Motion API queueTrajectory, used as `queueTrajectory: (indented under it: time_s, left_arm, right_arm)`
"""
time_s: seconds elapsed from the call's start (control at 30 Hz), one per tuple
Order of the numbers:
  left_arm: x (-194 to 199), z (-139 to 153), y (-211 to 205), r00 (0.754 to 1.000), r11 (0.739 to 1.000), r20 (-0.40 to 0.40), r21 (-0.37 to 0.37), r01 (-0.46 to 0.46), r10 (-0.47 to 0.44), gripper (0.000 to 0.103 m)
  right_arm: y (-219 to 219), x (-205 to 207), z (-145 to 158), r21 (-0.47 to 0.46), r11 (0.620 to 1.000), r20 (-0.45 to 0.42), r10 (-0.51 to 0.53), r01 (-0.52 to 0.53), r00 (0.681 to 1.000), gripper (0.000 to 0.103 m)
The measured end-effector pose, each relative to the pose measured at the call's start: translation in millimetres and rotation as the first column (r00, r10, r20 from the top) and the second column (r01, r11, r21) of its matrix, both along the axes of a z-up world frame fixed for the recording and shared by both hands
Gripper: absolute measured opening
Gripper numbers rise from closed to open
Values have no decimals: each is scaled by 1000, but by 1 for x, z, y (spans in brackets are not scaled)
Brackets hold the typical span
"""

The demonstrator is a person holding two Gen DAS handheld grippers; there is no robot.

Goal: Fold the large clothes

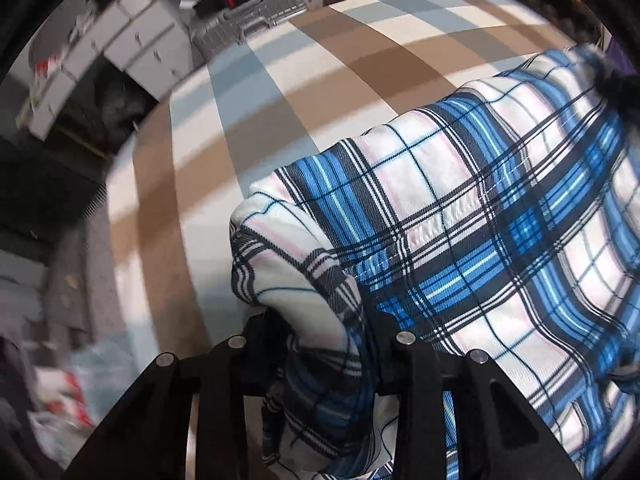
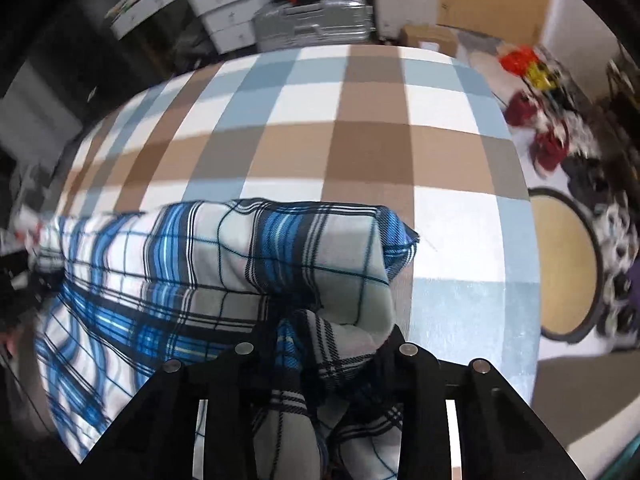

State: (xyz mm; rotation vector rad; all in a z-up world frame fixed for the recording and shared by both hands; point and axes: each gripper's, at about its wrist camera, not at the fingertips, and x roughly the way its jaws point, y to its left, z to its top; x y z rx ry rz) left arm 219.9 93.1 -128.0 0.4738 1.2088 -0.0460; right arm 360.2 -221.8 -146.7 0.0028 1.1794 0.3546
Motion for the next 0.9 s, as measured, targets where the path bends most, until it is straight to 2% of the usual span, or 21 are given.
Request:
queueTrajectory:
  time_s: [0.13,0.17,0.23,0.3,0.37,0.43,0.53,0.6,0.63,0.67,0.7,0.73,0.77,0.8,0.83,0.9]
  left_arm:
    - [45,0,5,998,996,65,79,-28,23,30]
    - [51,1,10,996,994,89,106,-30,20,36]
    - [60,3,14,992,987,122,153,-57,38,42]
    - [62,14,19,990,984,138,167,-64,41,42]
    - [57,25,27,990,987,124,143,-79,61,43]
    - [53,41,40,986,989,126,91,-119,107,43]
    - [46,67,49,962,978,182,-22,-205,206,43]
    - [42,73,29,967,986,197,-66,-153,163,45]
    - [37,73,15,970,991,205,-69,-116,128,52]
    - [33,71,0,973,993,207,-76,-87,101,59]
    - [26,65,-13,978,995,201,-96,-37,56,60]
    - [19,53,-24,982,994,187,-105,7,13,60]
    - [14,38,-32,987,996,157,-82,32,-19,60]
    - [16,22,-37,992,998,119,-58,37,-30,60]
    - [18,11,-33,995,998,95,-45,34,-29,60]
    - [20,-19,-26,999,1000,55,-26,0,1,60]
  right_arm:
    - [5,22,3,22,999,46,-50,49,998,32]
    - [6,27,2,21,998,62,-62,61,996,33]
    - [5,33,2,11,996,70,-87,86,994,47]
    - [8,30,7,-41,997,98,-55,59,994,48]
    - [10,19,21,-93,995,169,-26,42,985,51]
    - [11,-4,48,-130,990,283,-8,47,959,70]
    - [30,-33,72,-118,990,369,113,-74,922,80]
    - [51,-43,75,-170,977,374,181,-125,910,80]
    - [61,-48,74,-188,973,383,197,-133,903,80]
    - [68,-51,70,-183,972,367,207,-147,907,80]
    - [73,-52,63,-170,971,337,216,-166,916,79]
    - [76,-52,52,-160,970,292,222,-181,930,78]
    - [74,-51,43,-162,970,269,218,-179,938,77]
    - [73,-50,26,-187,967,221,211,-171,952,72]
    - [71,-49,16,-204,965,195,204,-163,959,62]
    - [58,-49,-4,-190,970,141,178,-150,974,60]
